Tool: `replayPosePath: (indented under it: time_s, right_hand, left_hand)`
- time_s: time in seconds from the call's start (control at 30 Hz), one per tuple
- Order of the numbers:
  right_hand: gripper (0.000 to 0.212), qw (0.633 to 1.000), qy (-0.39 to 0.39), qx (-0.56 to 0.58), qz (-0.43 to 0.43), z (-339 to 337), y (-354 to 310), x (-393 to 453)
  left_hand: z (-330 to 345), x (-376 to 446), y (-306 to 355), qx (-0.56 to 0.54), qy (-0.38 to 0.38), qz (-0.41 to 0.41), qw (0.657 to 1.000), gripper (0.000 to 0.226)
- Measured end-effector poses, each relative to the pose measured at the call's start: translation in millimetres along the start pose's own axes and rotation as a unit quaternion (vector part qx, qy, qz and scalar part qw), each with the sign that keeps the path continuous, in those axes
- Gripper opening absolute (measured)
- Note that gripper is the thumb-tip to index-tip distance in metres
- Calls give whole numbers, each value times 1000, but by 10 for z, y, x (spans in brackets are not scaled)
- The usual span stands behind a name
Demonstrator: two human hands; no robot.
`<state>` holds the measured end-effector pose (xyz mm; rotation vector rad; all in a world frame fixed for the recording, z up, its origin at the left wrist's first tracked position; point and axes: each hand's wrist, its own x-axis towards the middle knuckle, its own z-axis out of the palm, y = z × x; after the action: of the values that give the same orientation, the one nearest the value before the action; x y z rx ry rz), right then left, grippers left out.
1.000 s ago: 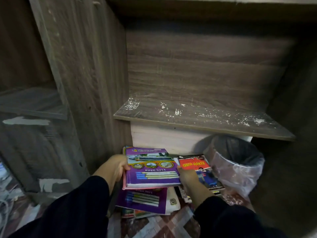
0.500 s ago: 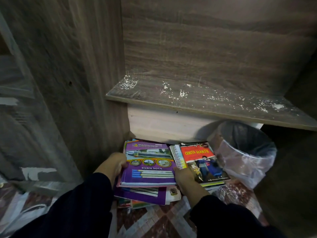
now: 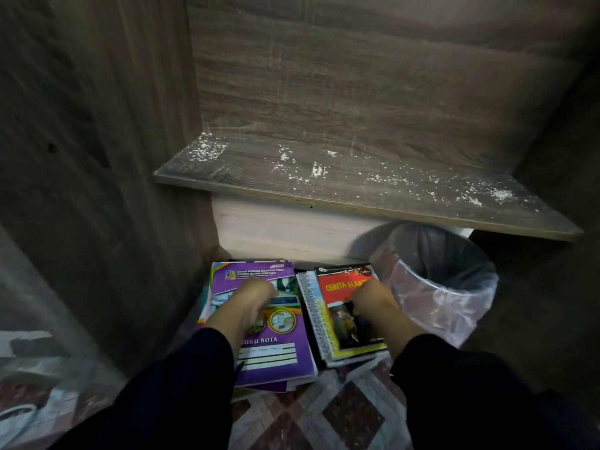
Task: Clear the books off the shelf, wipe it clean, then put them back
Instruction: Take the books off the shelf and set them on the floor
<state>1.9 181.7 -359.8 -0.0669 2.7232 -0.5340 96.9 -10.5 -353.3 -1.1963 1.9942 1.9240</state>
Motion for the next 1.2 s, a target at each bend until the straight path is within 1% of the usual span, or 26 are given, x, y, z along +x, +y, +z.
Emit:
replayPosePath:
  time_s: [0.03, 0.07, 0.1, 0.17, 0.27, 0.37, 0.4, 0.47, 0.53, 0.6, 0.73, 0.8, 0.83, 0.93, 1.03, 1.1, 1.2]
  right_hand:
    - [33, 1000, 16, -27, 2, -54, 120, 82]
    - [33, 999, 23, -23, 15, -71, 277, 201]
    - [34, 999, 13, 15, 30, -80, 393, 259]
    - [35, 997, -12, 77, 29, -41, 603, 349]
    - [24, 979, -36, 199, 16, 80, 839, 558]
    - [16, 942, -54, 327, 46, 104, 866, 562]
    - [17, 931, -59, 355, 58, 121, 890, 595]
    - [26, 899, -76, 424, 75, 160, 909, 691]
    - [28, 864, -90, 488, 87, 190, 932, 768]
    - [31, 831, -111, 534, 108, 204, 962, 843]
    - [37, 797, -166, 566, 128, 247, 1085, 913]
    - [42, 785, -190, 573, 135, 264, 1141, 922]
    - [43, 781, -194, 578, 139, 277, 1162, 933]
    - [41, 770, -195, 590, 145, 290, 1157, 958]
    - [40, 774, -186, 589, 138, 305, 1129, 973]
    - [38, 771, -184, 595, 132, 337, 1118, 978]
    - [40, 756, -201, 609, 129, 369, 1097, 931]
  left_hand:
    - [91, 25, -32, 10, -14, -10, 1000, 6]
    - [171, 59, -62, 17, -31, -22, 999, 4]
    - [238, 96, -98, 12, -46, -31, 998, 7]
    - [343, 153, -148, 18, -79, -40, 996, 11]
    - [455, 191, -149, 39, -98, -54, 993, 15]
    - [571, 279, -141, 47, -121, -59, 990, 13]
    - [608, 253, -122, 49, -128, -61, 989, 16]
    - [715, 276, -103, 48, -141, -75, 986, 20]
    - [775, 255, -115, 39, -156, -82, 984, 14]
    - [833, 275, -149, 31, -163, -89, 982, 13]
    - [887, 351, -206, 13, -176, -110, 978, 17]
    - [910, 403, -218, 6, -172, -121, 978, 27]
    - [916, 421, -225, 2, -171, -124, 978, 33]
    - [937, 441, -246, -14, -170, -118, 978, 38]
    - [928, 441, -264, -26, -158, -111, 981, 43]
    - [899, 444, -295, -50, -143, -111, 982, 43]
    - [861, 420, -316, -88, -136, -113, 980, 39]
